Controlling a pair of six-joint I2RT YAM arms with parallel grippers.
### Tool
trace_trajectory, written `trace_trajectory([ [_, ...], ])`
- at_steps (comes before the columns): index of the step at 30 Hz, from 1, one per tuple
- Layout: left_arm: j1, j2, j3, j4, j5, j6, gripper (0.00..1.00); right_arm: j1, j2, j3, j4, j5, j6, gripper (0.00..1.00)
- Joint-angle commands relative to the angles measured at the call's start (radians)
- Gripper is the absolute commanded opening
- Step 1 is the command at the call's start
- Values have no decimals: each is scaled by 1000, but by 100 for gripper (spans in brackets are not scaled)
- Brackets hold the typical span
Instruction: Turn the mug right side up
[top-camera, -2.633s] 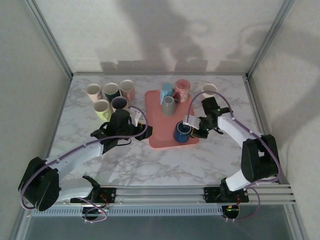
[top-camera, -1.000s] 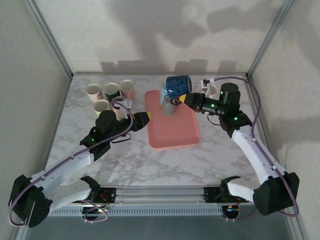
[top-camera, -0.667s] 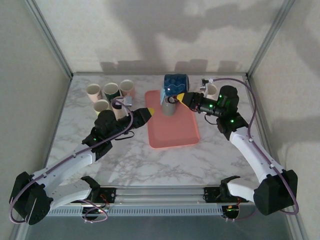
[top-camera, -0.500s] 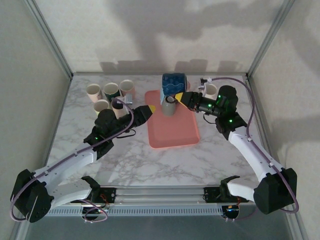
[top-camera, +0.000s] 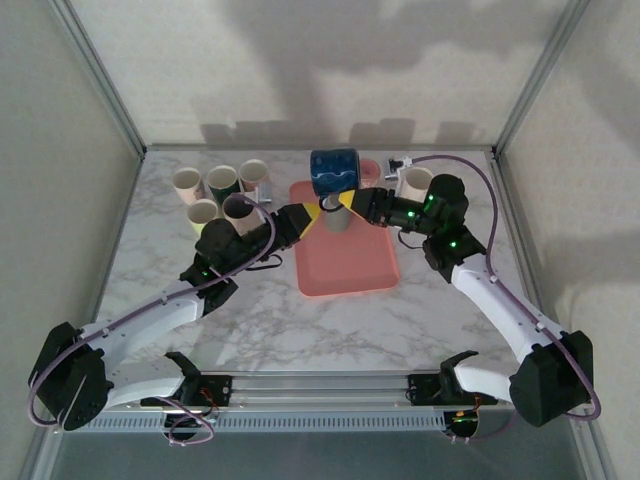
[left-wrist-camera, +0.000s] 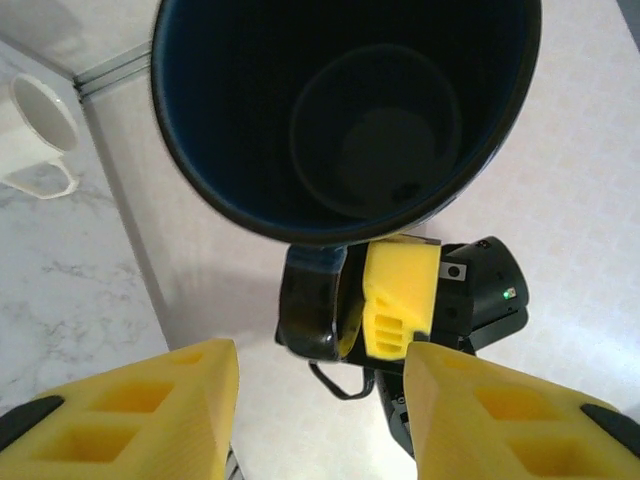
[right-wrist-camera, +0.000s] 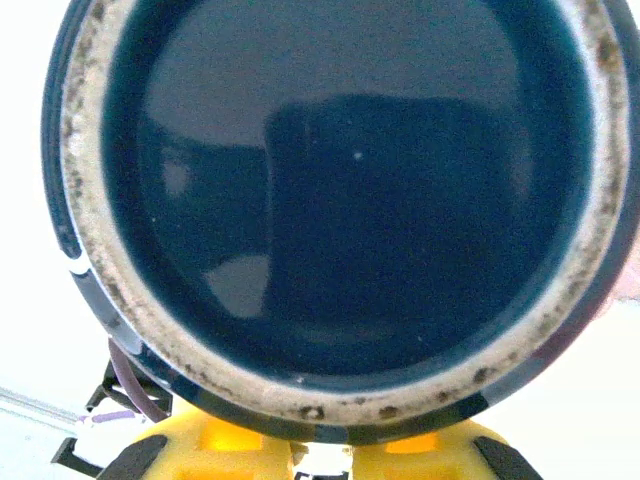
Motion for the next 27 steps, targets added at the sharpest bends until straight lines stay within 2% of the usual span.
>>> trace_trajectory([
  [1, -12, 10, 40, 87, -8, -15, 46, 20, -6, 23, 111, -14, -2, 0],
  [10, -13, 42, 49, 140, -24, -20, 39, 49, 1, 29, 127, -3, 15, 0],
  [16, -12, 55, 54, 175, -30, -21, 31, 79, 15, 19, 164, 5, 41, 0],
  [19, -14, 61, 62, 175, -33, -20, 22, 87, 22, 15, 174, 12, 45, 0],
  [23, -16, 62, 62, 177, -39, -16, 0, 88, 29, 19, 173, 20, 46, 0],
  [27, -18, 59, 54, 178, -52, -9, 0, 89, 39, 30, 148, 25, 35, 3],
])
